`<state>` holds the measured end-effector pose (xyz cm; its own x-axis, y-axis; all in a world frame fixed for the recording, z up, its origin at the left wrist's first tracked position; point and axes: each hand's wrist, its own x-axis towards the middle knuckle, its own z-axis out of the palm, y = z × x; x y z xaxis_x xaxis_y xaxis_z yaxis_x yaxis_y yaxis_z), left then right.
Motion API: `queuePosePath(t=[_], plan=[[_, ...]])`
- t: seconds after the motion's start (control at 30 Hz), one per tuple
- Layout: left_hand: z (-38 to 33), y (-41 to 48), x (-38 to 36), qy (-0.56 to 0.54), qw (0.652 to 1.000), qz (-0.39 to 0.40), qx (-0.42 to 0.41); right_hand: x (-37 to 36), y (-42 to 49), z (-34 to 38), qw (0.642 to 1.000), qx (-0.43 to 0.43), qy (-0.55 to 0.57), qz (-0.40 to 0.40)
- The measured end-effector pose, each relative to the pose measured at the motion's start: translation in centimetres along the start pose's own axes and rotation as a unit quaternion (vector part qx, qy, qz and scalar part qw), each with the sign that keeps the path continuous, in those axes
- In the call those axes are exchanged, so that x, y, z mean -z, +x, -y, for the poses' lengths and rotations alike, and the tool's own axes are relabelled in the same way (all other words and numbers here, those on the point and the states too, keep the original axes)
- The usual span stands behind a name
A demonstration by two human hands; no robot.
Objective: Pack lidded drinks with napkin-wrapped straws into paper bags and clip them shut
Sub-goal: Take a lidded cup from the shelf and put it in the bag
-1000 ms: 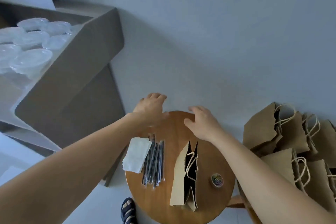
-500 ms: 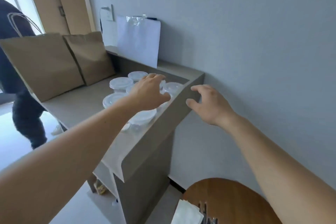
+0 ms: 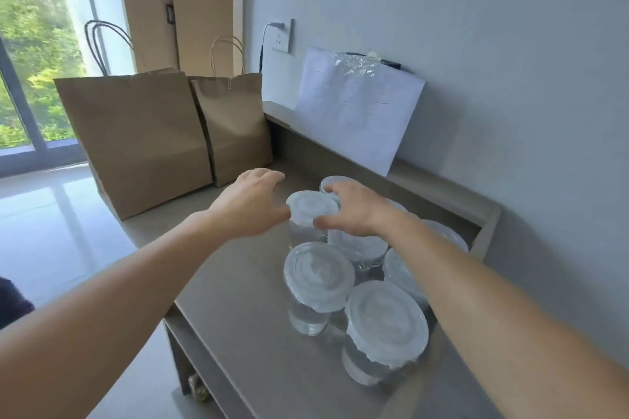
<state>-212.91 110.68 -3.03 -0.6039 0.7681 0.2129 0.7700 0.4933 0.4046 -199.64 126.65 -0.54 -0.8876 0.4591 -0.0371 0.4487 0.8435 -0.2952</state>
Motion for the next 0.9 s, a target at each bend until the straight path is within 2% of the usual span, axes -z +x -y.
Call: queuePosePath(t=[0.17,0.37,0.5,0.63,0.9], plan=[[4.1,0.9,-0.7,0.008,1.0,0.014,0.026,-1.2,4.2,1.2,0.993,0.031,-0.058,0.098],[5.8,1.4,-1.2,0.01,0.999,0.029,0.031,-1.6,6.6,0.9,0.984,0.05,-0.105,0.134],[6.0,1.8,-1.0,0.006,0.999,0.021,0.029,-2.2,6.9,0.7,0.985,0.058,-0.121,0.107],[5.6,2.0,-0.4,0.011,1.0,0.014,0.022,-1.4,6.8,0.8,0.994,0.06,-0.077,0.055],[0.7,3.7,2.3,-0.002,0.999,-0.031,-0.027,7.9,1.5,-0.9,0.994,0.031,0.058,-0.092]])
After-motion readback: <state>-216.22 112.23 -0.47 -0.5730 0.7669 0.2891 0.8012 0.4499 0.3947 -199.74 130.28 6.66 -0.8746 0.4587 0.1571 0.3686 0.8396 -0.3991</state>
